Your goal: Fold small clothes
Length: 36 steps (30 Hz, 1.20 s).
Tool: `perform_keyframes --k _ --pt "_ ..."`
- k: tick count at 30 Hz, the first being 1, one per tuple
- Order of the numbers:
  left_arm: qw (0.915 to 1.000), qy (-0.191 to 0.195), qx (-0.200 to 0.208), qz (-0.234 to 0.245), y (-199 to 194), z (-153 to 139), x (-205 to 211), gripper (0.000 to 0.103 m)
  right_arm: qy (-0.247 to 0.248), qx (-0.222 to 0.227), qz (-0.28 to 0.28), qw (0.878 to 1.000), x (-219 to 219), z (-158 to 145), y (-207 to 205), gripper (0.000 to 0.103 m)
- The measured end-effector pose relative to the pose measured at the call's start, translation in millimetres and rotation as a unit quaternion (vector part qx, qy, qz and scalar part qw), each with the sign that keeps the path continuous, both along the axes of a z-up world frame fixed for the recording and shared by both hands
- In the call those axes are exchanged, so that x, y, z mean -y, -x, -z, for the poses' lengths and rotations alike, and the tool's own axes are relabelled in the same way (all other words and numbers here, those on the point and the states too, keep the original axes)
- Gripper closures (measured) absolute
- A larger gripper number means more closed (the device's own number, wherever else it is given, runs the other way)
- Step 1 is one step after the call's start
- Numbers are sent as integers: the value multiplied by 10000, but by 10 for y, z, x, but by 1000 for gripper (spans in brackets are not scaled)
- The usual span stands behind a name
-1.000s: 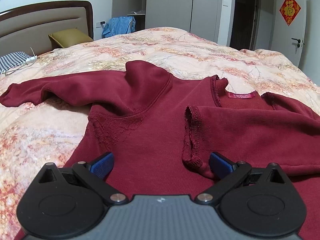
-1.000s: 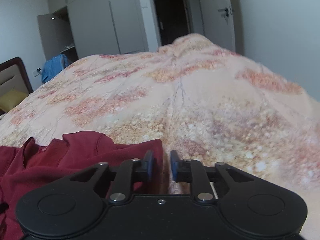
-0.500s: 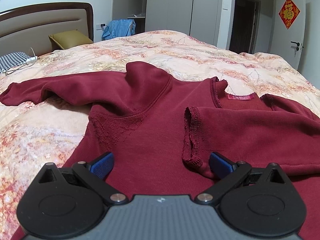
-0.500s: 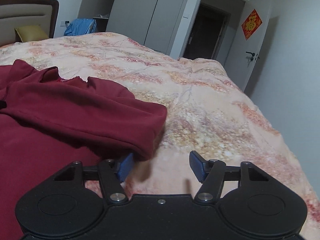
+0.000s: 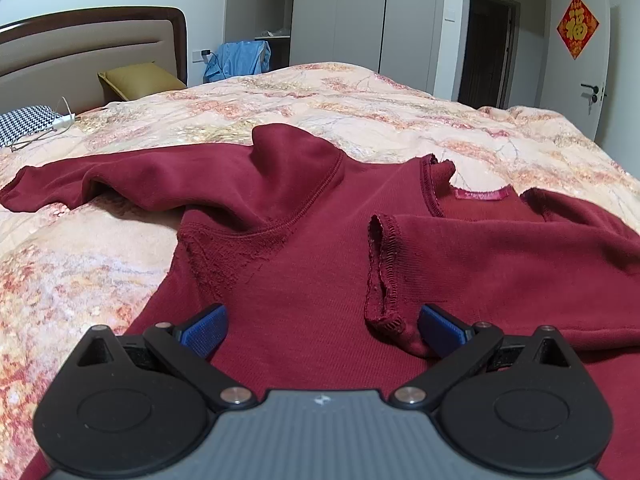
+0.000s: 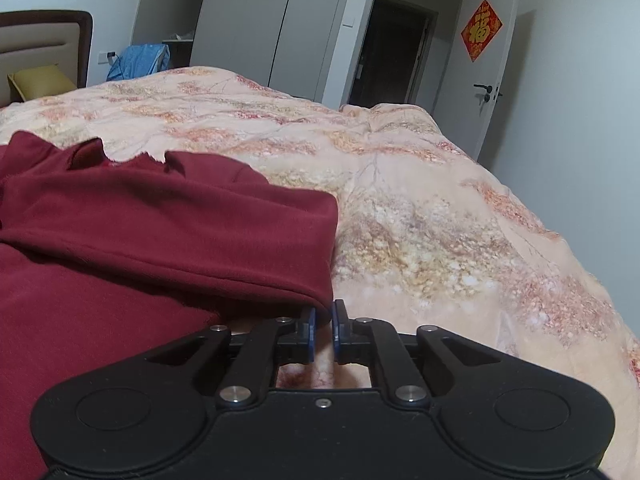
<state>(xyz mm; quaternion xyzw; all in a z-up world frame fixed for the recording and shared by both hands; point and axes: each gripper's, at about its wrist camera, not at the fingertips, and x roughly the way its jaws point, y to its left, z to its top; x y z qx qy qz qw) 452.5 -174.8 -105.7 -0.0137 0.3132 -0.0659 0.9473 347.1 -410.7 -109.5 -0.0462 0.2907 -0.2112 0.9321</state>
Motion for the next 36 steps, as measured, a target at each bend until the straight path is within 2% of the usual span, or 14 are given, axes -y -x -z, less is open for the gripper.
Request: perform_keyframes --k 3,8,13,16,19,22,25,29,31,33,34,36 --pt "9997 132 -184 89 -25 -104 -71 0 -118 19 -78 9999 -50 -71 46 71" --pt "9964 676 -497 104 -4 -377 -432 0 -233 160 -264 9992 -227 -212 199 28" --pt "9974 562 -382 -246 -125 -572 -1030 0 -594 411 -767 9944 -562 -373 427 4" --pt "9954 431 -511 -689 -354 -544 -1498 0 -646 457 -1164 9900 -839 -452 561 1" --pt "9888 402 -617 -1294 -591 -450 -1999 0 -587 502 -1512 9855 -1128 -512 678 1" --pt "9774 694 -742 -1853 -814 -360 -2493 0 -600 509 -1821 9801 -1351 -546 744 1" --pt "9651 946 -722 -2334 -1003 -291 -2880 0 -767 543 -1869 9779 -1460 -561 761 1" --pt "9565 1128 -528 -2637 -1218 -260 -3191 3 -1084 520 -1720 9777 -1482 -544 749 1" --pt "9543 1091 -463 -2742 -1315 -249 -3254 17 -1130 465 -1630 9790 -1478 -510 744 1" --pt "9529 1050 -443 -2812 -1399 -230 -3298 26 -1189 404 -1557 9798 -1470 -480 731 1" --pt "9525 1013 -427 -2842 -1428 -221 -3310 34 -1219 384 -1533 9799 -1464 -465 727 1" --pt "9527 961 -386 -2859 -1458 -209 -3316 41 -1249 359 -1498 9801 -1463 -437 720 1"
